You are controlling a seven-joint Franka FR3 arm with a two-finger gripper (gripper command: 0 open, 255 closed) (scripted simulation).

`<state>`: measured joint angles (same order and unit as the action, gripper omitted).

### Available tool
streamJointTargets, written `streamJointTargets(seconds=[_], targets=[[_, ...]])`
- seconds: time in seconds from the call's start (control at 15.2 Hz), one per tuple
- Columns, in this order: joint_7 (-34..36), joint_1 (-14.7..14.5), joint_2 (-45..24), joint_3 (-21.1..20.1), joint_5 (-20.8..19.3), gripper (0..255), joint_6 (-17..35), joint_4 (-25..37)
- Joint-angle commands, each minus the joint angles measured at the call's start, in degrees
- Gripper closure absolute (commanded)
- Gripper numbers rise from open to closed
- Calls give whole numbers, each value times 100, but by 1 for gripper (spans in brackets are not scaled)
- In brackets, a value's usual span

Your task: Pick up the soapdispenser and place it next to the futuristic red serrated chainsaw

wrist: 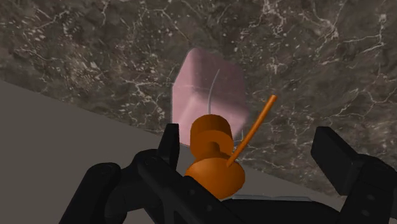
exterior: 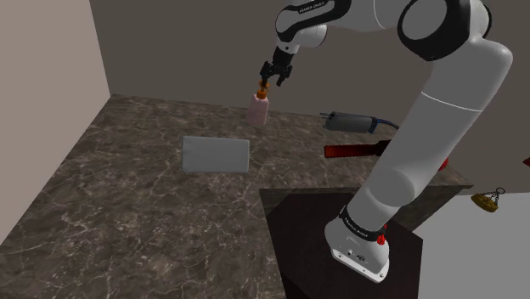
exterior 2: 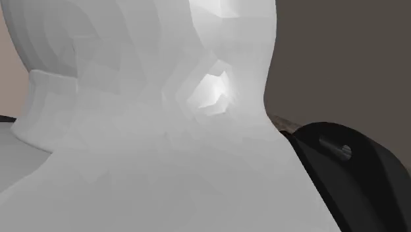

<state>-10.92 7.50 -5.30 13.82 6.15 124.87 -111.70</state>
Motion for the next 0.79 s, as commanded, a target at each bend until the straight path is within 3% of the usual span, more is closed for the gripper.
streamJointTargets(seconds=[0.0,0.13,0.73], targets=[[-105,74,-385,30,201,0,107,381],[-175,139,-630,39,330,0,151,643],[-262,154,-961,-10,469,0,608,503]])
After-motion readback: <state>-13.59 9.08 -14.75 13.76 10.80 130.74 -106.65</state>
